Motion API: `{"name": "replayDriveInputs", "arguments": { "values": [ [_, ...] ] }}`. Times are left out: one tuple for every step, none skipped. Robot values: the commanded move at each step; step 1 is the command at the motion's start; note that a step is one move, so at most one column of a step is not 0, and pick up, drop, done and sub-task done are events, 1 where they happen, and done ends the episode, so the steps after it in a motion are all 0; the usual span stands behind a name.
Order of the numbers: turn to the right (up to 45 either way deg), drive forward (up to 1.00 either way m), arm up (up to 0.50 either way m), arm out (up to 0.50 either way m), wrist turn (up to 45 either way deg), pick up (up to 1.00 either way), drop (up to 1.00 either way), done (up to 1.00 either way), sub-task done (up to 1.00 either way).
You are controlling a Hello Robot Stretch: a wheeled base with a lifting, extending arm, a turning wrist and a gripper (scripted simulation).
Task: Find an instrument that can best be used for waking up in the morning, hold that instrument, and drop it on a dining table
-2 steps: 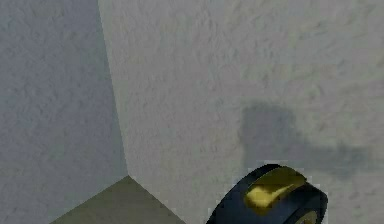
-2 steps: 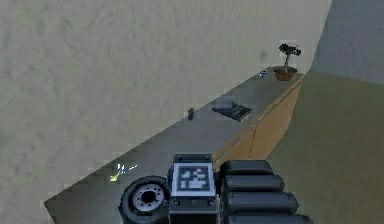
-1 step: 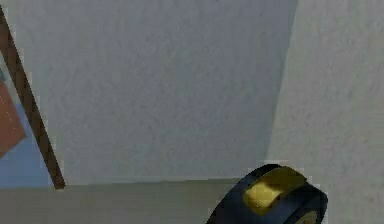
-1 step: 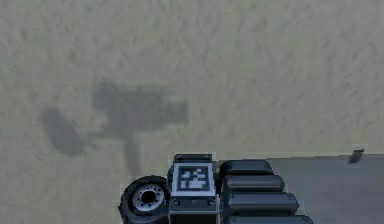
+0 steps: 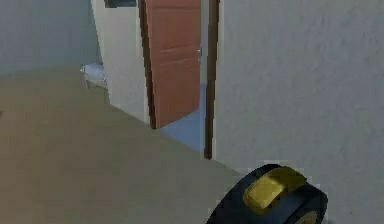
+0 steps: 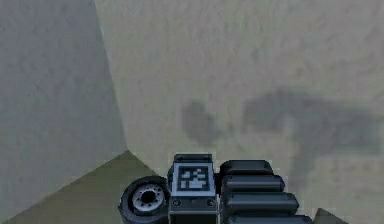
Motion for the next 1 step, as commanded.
{"name": "replayDriveInputs", "arguments": {
  "values": [
    [-45.0,0.00,0.00,0.00,0.0,0.00,0.00,0.00,0.00]
  ]
}}
